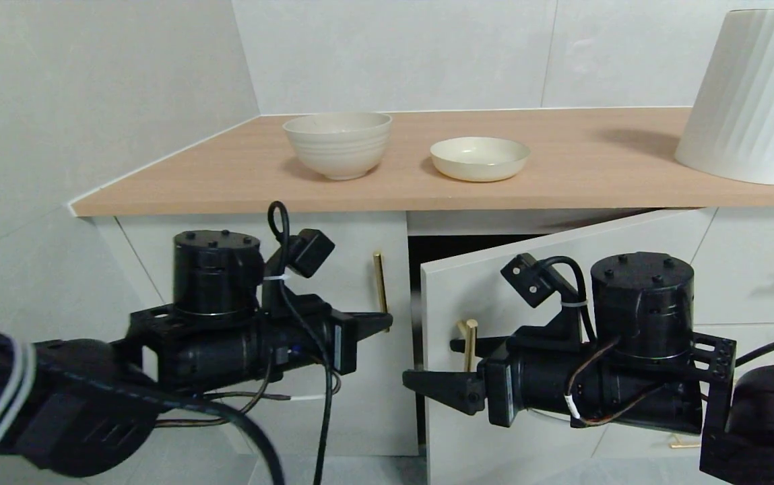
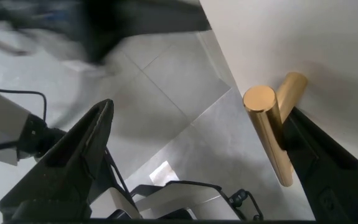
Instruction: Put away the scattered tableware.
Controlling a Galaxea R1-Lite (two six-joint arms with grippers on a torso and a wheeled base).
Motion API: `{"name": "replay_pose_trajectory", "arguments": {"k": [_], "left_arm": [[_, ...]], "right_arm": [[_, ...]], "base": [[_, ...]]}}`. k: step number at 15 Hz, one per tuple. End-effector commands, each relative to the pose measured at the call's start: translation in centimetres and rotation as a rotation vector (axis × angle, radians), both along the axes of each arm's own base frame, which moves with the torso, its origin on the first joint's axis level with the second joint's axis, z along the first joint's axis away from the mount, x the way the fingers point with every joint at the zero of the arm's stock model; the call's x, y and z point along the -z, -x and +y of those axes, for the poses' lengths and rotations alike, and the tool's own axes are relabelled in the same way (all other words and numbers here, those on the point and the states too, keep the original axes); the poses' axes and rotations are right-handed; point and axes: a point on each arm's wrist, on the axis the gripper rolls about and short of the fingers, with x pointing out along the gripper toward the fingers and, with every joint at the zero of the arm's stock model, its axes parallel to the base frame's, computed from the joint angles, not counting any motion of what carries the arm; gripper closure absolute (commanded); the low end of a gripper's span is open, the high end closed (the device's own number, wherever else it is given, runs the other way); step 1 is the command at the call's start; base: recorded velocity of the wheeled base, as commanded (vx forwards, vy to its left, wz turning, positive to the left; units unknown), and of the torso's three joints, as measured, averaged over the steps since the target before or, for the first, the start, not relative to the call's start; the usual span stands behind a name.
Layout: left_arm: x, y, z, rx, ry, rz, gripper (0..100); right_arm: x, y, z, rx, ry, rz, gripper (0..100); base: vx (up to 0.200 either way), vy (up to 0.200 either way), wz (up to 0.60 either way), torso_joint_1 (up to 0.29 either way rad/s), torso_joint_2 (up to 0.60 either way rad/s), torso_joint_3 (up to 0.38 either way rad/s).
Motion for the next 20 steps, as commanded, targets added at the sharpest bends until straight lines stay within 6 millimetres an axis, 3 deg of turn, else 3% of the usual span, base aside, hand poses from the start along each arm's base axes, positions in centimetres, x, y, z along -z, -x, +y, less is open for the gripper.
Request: {"name": "replay_pose_trajectory", "arguments": {"k": [1, 10, 16, 20], "left_arm": [[3.9, -3.9, -2.2, -0.014, 0.0, 0.05, 100], [3.0, -3.3, -4.9, 0.06, 0.028, 0.006, 100], [2.3, -2.4, -6.1, 0.08, 0.094, 0.008, 100], [2.4, -2.0, -6.4, 0.094, 0.093, 0.009, 100]], "right_arm": [[0.2, 0.0, 0.0, 0.002, 0.009, 0.009, 0], [0.3, 0.5, 0.0, -0.006, 0.012, 0.01, 0], [-0.6, -0.6, -2.0, 0.066, -0.004, -0.015, 0], [0.0, -2.2, -4.2, 0.157, 0.015, -0.001, 0]], "base": [[0.0, 0.0, 0.0, 0.0, 0.0, 0.0], [0.0, 0.0, 0.0, 0.0, 0.0, 0.0], [0.0, 0.0, 0.0, 0.0, 0.0, 0.0], [0.0, 0.0, 0.0, 0.0, 0.0, 0.0]]}}
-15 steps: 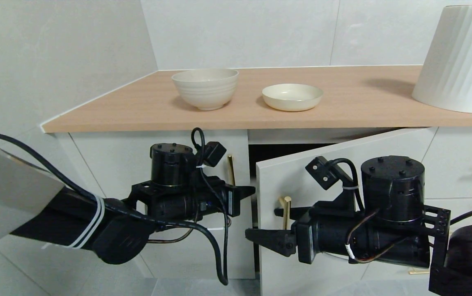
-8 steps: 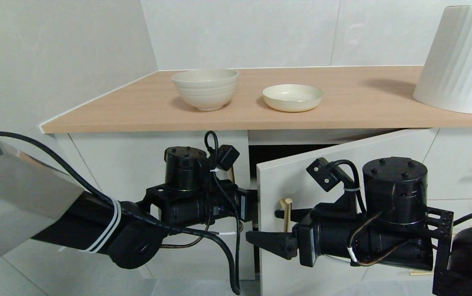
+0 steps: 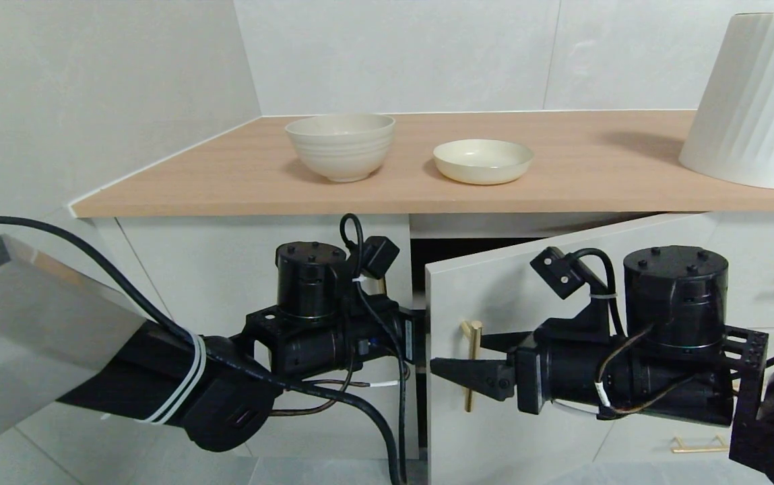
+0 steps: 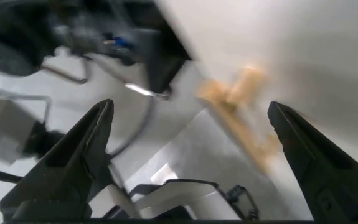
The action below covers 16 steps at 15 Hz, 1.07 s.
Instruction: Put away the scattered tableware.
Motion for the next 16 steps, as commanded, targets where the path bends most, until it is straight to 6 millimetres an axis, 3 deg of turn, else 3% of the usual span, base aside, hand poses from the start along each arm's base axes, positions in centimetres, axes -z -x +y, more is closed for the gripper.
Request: {"name": "replay_pose_trajectory", "arguments": {"k": [1, 3, 5, 7, 10, 14, 16], "left_arm": [[-0.5, 0.3, -0.1, 0.015, 0.009, -0.007, 100], [-0.6, 0.6, -0.3, 0.021, 0.01, -0.01, 100], [-0.6, 0.7, -0.4, 0.026, 0.01, -0.01, 100], [-0.6, 0.9, -0.4, 0.028, 0.01, -0.008, 100], [-0.6, 0.9, -0.4, 0.03, 0.01, -0.007, 100], [-0.5, 1.1, -0.5, 0.033, 0.008, -0.005, 100], [-0.3, 1.0, -0.5, 0.033, 0.006, -0.003, 100]], "right_arm": [[0.2, -0.7, -1.0, 0.052, 0.01, -0.004, 0], [0.0, -0.9, -1.5, 0.065, 0.014, -0.014, 0], [-0.4, 1.2, -3.3, 0.071, 0.154, 0.047, 0], [-0.5, 3.9, -4.0, 0.109, 0.287, -0.006, 0], [-1.1, 7.4, -5.3, 0.088, 0.269, -0.053, 0], [-1.0, 8.4, -6.2, 0.09, 0.263, -0.057, 0], [-0.7, 8.3, -6.2, 0.089, 0.27, -0.048, 0]], "base": [[0.0, 0.0, 0.0, 0.0, 0.0, 0.0], [0.0, 0.0, 0.0, 0.0, 0.0, 0.0], [0.0, 0.0, 0.0, 0.0, 0.0, 0.0], [0.0, 0.0, 0.0, 0.0, 0.0, 0.0], [0.0, 0.0, 0.0, 0.0, 0.0, 0.0], [0.0, 0.0, 0.0, 0.0, 0.0, 0.0], [-0.2, 0.0, 0.0, -0.002, 0.0, 0.007]]}}
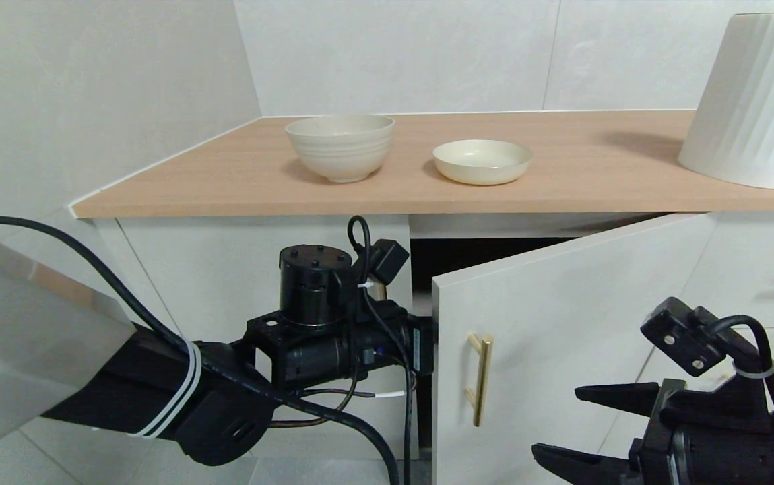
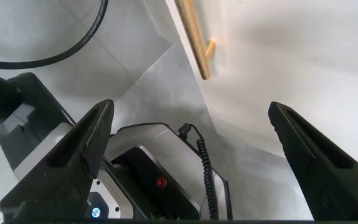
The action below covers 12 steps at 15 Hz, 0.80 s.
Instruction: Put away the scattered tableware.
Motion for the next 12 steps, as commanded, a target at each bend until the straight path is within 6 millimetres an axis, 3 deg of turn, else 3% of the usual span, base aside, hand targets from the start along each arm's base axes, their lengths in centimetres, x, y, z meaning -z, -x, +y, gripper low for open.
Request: {"name": "replay_pose_trajectory", "arguments": {"k": [1, 4, 12], "left_arm": [[0.1, 0.0, -0.1, 0.0, -0.001, 0.002, 100], [0.7, -0.3, -0.5, 0.005, -0.009, 0.011, 100], [1.1, -0.4, -1.6, 0.006, -0.014, 0.007, 100]], "right_arm": [[0.0, 0.2, -0.2, -0.002, -0.003, 0.001, 0], [-0.3, 0.4, -0.3, -0.002, -0.012, -0.009, 0], [-1.0, 2.4, -1.4, -0.033, -0.05, -0.014, 0]], "base": [[-0.2, 0.0, 0.0, 0.002, 0.01, -0.007], [-0.2, 0.0, 0.0, 0.004, 0.0, 0.004], [0.0, 0.0, 0.0, 0.0, 0.0, 0.0]]}}
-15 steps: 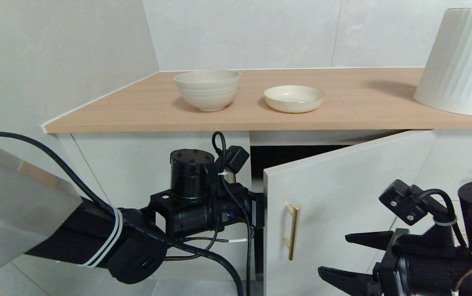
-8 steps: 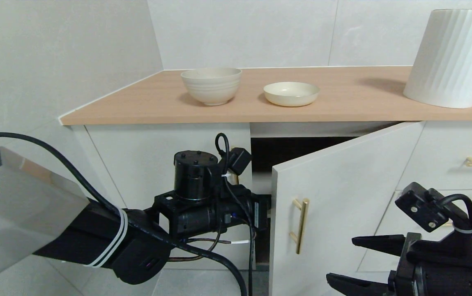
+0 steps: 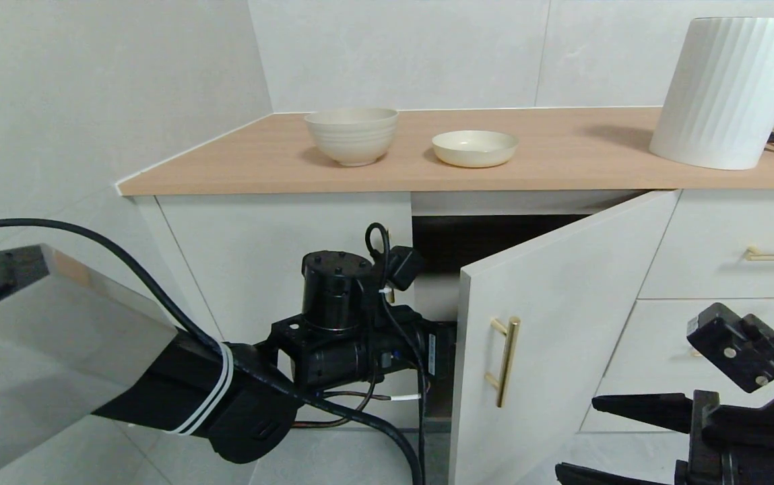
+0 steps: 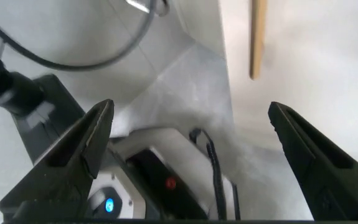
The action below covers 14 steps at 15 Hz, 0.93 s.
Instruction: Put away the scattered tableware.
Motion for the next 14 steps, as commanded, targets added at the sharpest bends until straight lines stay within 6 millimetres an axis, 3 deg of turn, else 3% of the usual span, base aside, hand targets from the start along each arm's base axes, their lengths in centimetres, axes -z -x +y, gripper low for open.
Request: {"name": "replay_pose_trajectory", "arguments": {"k": [1, 3, 8, 11, 13, 14], "left_arm": [[0.0, -0.1, -0.2, -0.002, 0.001, -0.002, 100], [0.2, -0.3, -0.6, 0.002, 0.002, -0.003, 100], [0.0, -0.2, -2.0, 0.025, 0.017, -0.003, 100], [0.1, 0.1, -4.2, 0.066, 0.029, 0.001, 100], [0.2, 1.7, -6.2, 0.129, 0.004, 0.027, 100], [0.2, 1.7, -6.2, 0.129, 0.004, 0.027, 100]], "right_arm": [[-0.3, 0.5, -0.2, -0.012, -0.007, -0.005, 0], [-0.5, 0.7, -0.3, -0.019, -0.015, -0.013, 0], [-1.2, 1.8, -0.8, -0.049, -0.051, -0.046, 0], [-1.6, 2.1, -1.2, -0.049, -0.068, -0.063, 0], [-2.2, 2.5, -1.6, -0.049, -0.095, -0.09, 0], [-2.2, 2.5, -1.6, -0.049, -0.095, -0.09, 0]], "base": [[-0.2, 0.0, 0.0, -0.002, 0.0, 0.002], [-0.2, 0.0, 0.0, 0.01, 0.01, 0.007], [0.0, 0.0, 0.0, 0.0, 0.0, 0.0], [0.0, 0.0, 0.0, 0.0, 0.0, 0.0], [0.0, 0.0, 0.0, 0.0, 0.0, 0.0], [0.0, 0.0, 0.0, 0.0, 0.0, 0.0]]}}
